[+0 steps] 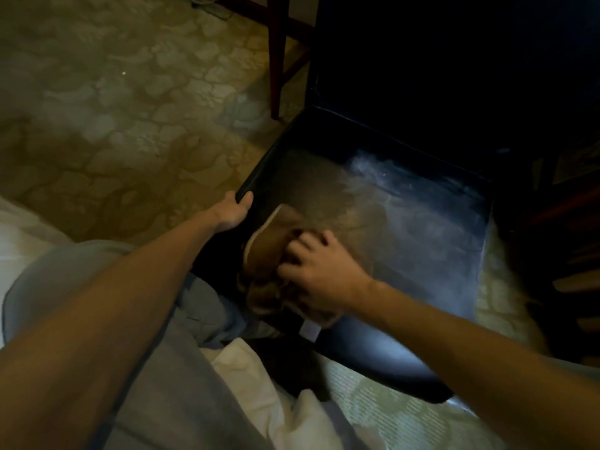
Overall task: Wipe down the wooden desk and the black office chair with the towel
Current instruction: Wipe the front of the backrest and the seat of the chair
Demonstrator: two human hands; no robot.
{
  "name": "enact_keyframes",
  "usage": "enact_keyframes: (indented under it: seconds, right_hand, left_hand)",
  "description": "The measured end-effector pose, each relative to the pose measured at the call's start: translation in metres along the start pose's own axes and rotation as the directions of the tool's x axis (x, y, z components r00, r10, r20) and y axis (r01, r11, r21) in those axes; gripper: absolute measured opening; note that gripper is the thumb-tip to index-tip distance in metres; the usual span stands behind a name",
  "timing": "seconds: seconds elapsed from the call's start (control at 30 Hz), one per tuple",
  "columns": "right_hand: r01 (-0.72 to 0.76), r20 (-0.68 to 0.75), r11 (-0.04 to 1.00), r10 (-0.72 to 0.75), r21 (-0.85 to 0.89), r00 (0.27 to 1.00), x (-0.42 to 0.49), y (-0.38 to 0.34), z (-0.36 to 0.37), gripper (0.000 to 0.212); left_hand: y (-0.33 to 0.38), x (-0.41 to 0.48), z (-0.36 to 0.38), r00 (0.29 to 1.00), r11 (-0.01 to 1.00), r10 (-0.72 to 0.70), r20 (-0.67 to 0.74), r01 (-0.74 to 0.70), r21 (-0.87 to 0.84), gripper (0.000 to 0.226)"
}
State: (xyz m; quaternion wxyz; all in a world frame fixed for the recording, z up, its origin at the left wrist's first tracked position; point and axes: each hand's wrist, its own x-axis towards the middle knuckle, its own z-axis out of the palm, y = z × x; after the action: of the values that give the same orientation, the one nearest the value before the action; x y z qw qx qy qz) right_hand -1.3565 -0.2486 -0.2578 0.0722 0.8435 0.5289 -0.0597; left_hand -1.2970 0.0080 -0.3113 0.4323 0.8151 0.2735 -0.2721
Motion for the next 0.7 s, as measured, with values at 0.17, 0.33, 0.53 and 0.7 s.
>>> enact_keyframes:
  seconds: [0.17,0.33,0.53,0.7]
  right_hand:
    - [-0.371,-0.233,0.920,0.392,0.129,0.890,0.031,0.058,-0.040,0.049]
    - [-0.159,-0.346,0.982,0.186,0.105,0.920,0.062,0.040,-0.059,0.053]
    - [-0.014,-0.085,0.998,0.020,0.066,0.996,0.062,-0.040,0.004,0.050]
    - [0.219,-0.101,0.969,-0.231,-0.116,0.968,0.019,-0.063,0.022,0.015]
  left_hand:
    - [0.003,-0.008,-0.005,0.993,0.998,-0.051,0.106,0.053,-0.016,0.074]
    - [0.001,-0.023,0.025,0.999,0.893,0.045,-0.026,-0.052,-0.448,0.032]
    - [-0.022,-0.023,-0.034,0.969,0.914,-0.016,0.247,0.115,-0.390,0.036]
    - [-0.008,-0.019,-0.016,0.994,0.987,0.003,0.112,0.015,-0.161,0.036]
